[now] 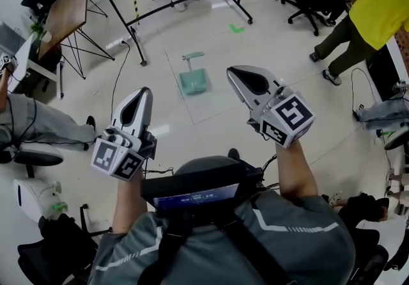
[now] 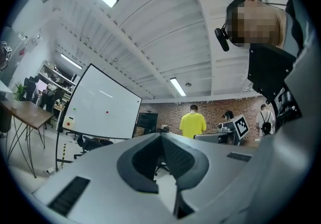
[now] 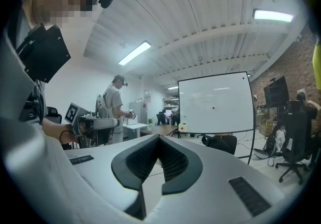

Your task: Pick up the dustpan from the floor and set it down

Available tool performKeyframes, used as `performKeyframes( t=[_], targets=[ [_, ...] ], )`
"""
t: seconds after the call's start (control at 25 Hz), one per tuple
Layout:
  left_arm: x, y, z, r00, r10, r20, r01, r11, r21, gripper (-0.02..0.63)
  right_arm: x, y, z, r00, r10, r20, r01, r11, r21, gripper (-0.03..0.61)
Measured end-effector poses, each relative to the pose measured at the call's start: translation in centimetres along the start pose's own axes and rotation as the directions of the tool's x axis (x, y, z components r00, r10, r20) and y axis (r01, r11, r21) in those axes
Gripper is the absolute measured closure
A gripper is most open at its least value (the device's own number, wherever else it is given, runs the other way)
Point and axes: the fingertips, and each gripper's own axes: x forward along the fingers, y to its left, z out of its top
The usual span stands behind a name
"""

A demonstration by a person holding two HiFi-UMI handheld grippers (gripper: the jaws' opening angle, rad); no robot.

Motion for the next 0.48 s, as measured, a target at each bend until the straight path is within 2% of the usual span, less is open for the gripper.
performKeyframes(
  t=[0.48],
  targets=[
    [-0.6,-2.0,-0.5,1.000,-0.017,0.005,0.017,1.000,0.008,0.588,-1.8,0.7,-0.1,1.000,-0.012,0.012,0.012,1.000,-0.020,0.560]
  ],
)
